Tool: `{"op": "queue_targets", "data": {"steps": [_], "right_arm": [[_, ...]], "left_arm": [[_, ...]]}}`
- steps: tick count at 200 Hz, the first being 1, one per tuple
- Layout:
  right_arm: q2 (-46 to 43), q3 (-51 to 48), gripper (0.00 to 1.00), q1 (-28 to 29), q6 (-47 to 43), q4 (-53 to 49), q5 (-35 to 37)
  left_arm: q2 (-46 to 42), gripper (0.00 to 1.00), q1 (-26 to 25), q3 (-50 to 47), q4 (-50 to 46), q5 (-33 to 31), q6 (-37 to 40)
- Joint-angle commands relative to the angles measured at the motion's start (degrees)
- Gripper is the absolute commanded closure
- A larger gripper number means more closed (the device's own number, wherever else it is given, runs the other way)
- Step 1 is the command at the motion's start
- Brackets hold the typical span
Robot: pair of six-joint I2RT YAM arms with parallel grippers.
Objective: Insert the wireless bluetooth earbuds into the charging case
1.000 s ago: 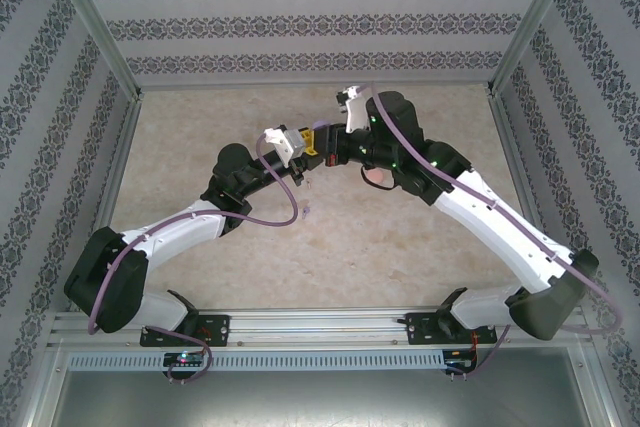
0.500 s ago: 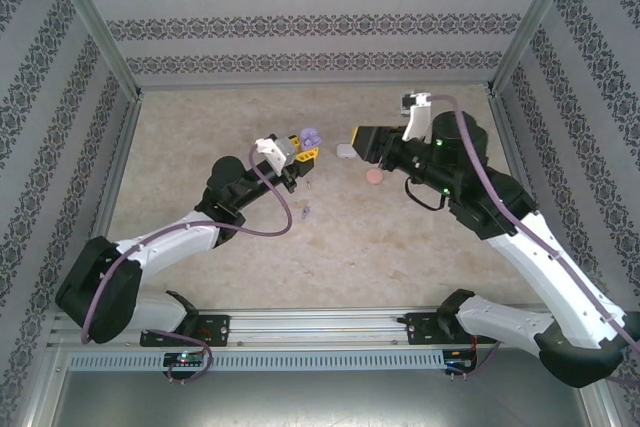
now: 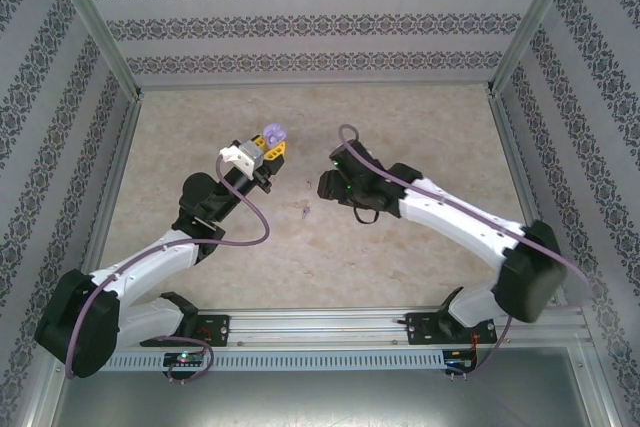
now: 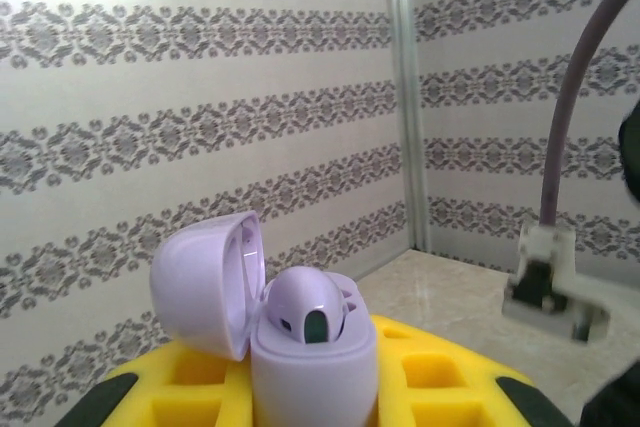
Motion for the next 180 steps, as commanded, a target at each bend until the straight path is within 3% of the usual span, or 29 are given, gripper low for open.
{"op": "queue_targets", "data": {"steps": [1,82,180], "right_arm": [[6.3,4.6,0.38,1.4,7.5,-3.3,4.9],[27.1,18.7,0.42,3.7,14.4,-7.8,1.3],[36.3,24.5,0.53,4.8,14.7,-10.1,1.1]], "left_arm": [[-1.8,1.0,1.4,-1.2,5.8,-2.1,-2.4],[-5.2,1.0,4.6,-3.7,8.9,2.3,-7.5],[-5.1,1.0,5.4,-3.5,9.8,4.1,-9.2]]}}
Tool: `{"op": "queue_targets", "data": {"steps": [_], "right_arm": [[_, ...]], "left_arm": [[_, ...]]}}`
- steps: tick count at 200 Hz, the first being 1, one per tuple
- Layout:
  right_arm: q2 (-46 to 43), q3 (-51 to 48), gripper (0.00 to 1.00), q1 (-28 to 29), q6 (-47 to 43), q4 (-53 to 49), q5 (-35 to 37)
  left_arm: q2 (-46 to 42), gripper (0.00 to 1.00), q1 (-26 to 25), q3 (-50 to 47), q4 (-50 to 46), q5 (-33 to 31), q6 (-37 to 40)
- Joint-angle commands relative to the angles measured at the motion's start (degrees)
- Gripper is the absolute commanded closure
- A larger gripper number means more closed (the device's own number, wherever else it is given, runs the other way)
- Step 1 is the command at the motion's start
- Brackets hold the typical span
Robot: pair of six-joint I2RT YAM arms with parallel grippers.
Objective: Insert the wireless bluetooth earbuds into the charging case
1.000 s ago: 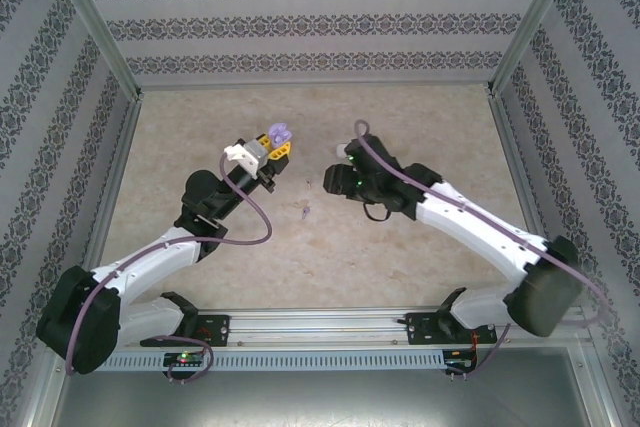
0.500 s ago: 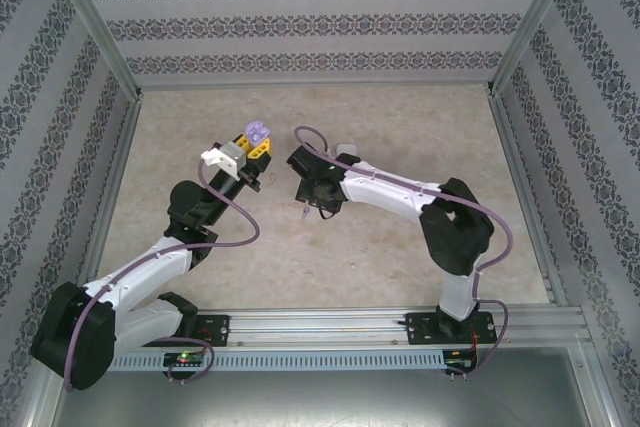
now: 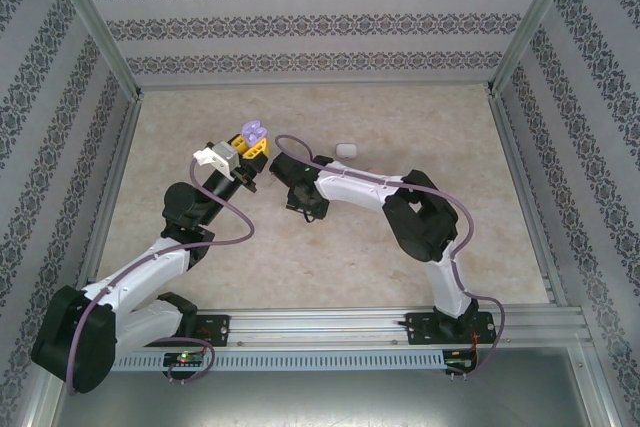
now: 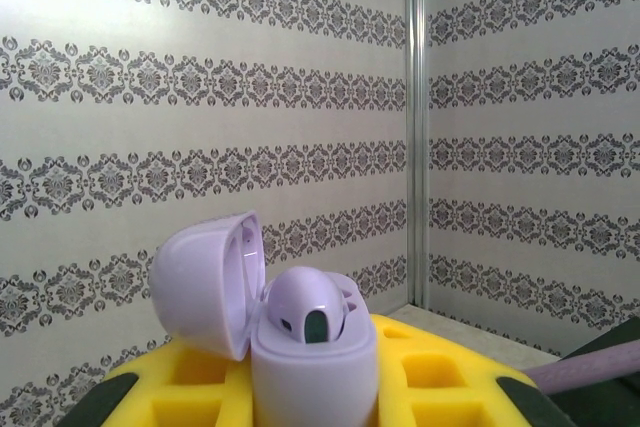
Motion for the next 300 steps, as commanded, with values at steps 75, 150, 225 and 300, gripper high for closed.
{"op": "queue_targets", "data": {"steps": [75,150,225,300], "right_arm": [[4.3,3.4,0.62,0.5,0.4,-2.4,-0.3],[6.4,5.8,0.66,0.6,-0.9,-4.7,0.7],[7.9,8.4,0.73,0.9,-2.9,-6.9,1.8],[1.6,3.5,0.79,0.9,-4.0,-3.4,3.5]], "left_arm": [[-0.6,1.0,0.8,-0.4,3.7,1.0,-1.3],[-0.7,1.0,0.9,-0.7,3.9,0.9,-1.2],[-0.9,1.0,0.9,-0.7,3.5,1.1,-1.2],[-0.9,1.0,0.9,0.0,1.9,1.7,-0.9]]}}
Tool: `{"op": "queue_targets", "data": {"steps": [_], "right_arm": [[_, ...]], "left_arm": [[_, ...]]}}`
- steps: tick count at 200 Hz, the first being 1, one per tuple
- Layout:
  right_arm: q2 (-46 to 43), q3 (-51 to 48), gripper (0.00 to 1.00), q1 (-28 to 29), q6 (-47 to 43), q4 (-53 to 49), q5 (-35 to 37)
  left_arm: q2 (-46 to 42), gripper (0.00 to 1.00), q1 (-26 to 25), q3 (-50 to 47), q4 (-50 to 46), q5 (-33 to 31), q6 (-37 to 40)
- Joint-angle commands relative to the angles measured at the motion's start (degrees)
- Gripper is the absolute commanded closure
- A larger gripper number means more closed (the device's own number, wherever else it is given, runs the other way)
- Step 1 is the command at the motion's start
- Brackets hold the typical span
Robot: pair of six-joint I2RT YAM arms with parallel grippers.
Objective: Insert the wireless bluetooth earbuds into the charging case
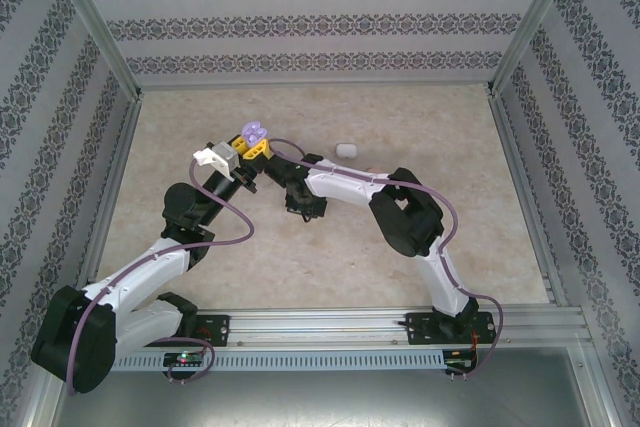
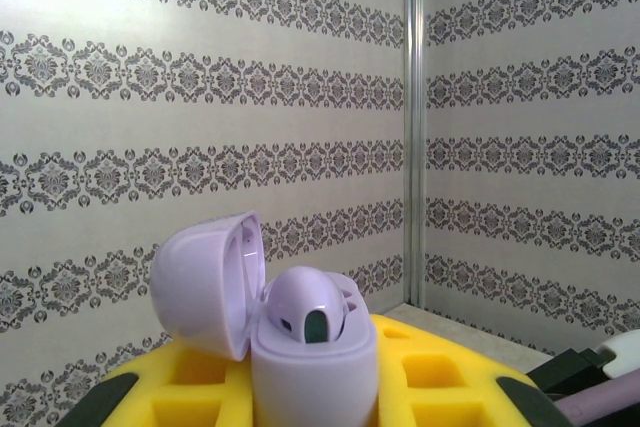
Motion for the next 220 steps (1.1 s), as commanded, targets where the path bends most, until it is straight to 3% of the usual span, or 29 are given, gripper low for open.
{"op": "queue_targets", "data": {"steps": [1,127,220], "right_arm": [[-3.9,-2.5,0.79,0.6,-1.0,2.5,2.3],[-28.4,-14.3,0.79,-4.6,-10.5,9.6,8.1],[-43.8,-6.8,0.77,-7.4,-28.6,16.3,3.3]], "left_arm": [[-0.8,1.0,0.9,0.3,1.8,1.5,-0.3],[-2.3,1.0,0.9,5.4,-4.3,4.2,1.6],[0.8,1.0,0.9,9.7,-9.2,14.5,3.3]]}}
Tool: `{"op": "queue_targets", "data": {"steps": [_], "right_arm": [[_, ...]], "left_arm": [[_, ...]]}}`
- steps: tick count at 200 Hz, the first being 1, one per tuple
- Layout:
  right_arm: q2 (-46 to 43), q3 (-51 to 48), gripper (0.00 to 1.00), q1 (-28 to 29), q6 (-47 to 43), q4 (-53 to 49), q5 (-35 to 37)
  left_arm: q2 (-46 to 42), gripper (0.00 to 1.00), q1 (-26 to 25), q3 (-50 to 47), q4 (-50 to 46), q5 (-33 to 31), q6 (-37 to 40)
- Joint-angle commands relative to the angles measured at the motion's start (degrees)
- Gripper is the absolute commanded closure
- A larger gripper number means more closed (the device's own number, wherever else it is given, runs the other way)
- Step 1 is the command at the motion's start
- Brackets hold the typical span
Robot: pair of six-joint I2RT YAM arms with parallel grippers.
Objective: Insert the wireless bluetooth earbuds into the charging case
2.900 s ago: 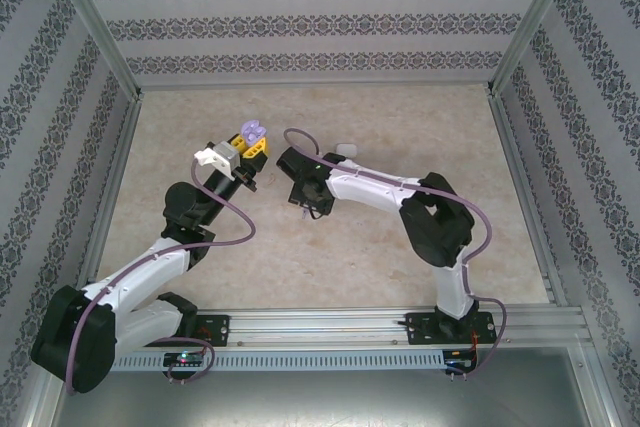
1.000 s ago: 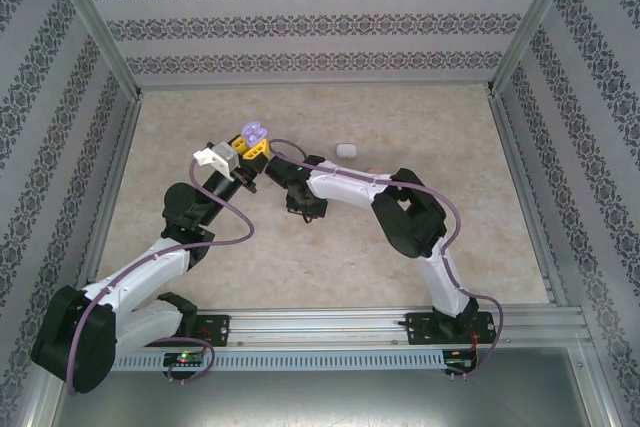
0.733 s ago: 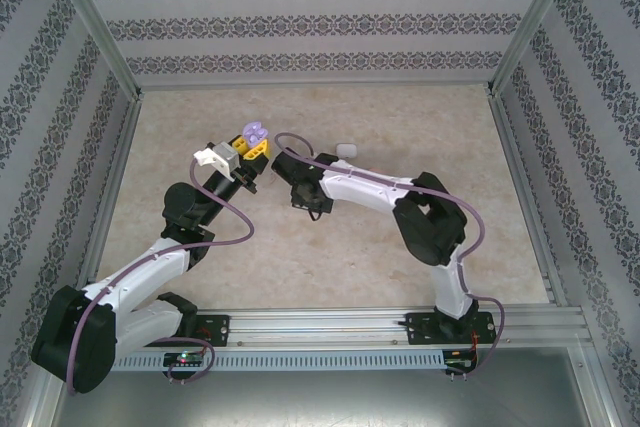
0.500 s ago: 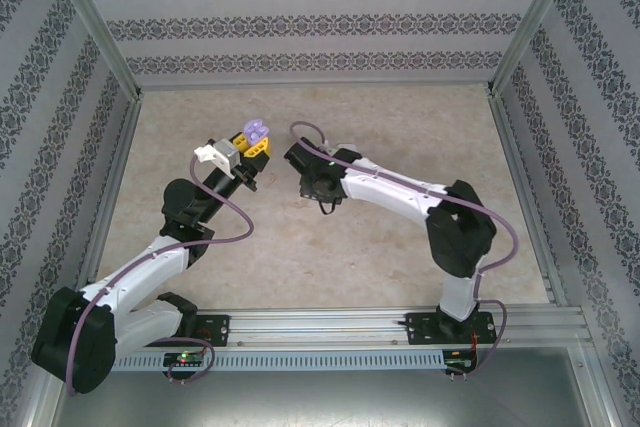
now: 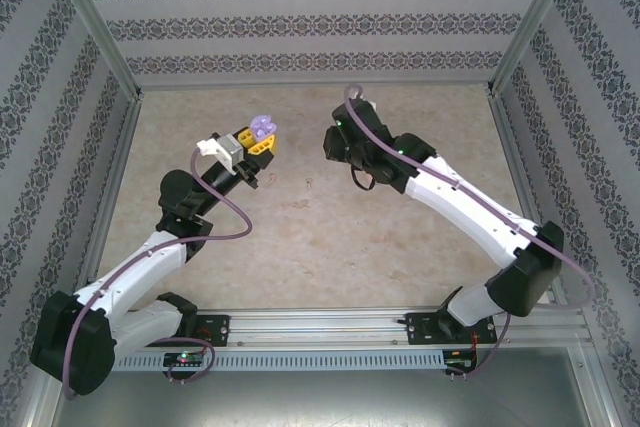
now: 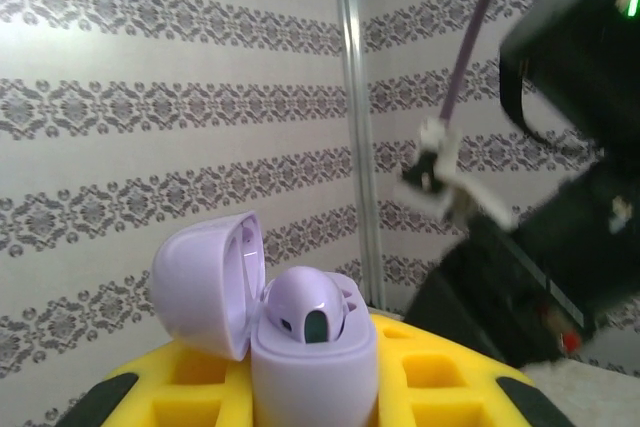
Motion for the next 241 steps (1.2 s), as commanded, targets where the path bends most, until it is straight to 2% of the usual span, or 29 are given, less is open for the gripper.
{"op": "queue_targets", "data": {"steps": [1,55,107,167,241], "right_arm": [[-3.0,3.6,0.77,-0.5,-7.1,3.5,-2.4],[-7.8,6.2,0.75,-0.4,-15.0,8.7,-10.1],[-11.2,2.5,0.75,0.6,-18.9,14.6,-15.8],[-11.1,-0.3,0.75,2.4,-18.4,17.1,-16.1],[-8.8,-1.8,0.75,5.2,-20.2,17.6,-13.1]], "left_arm": [[1.2,1.0,0.5,2.6,-1.5,5.6,1.3],[4.5,1.0,-0.2,5.9,-5.0,13.9,2.1],[7.5,1.0,-2.1,9.1,-7.1,14.8,4.4],[10.8,1.0,-3.4,10.9,-4.5,13.4,4.1],[11.4,1.0,-3.7,11.3,-3.2,13.1,3.8]]}}
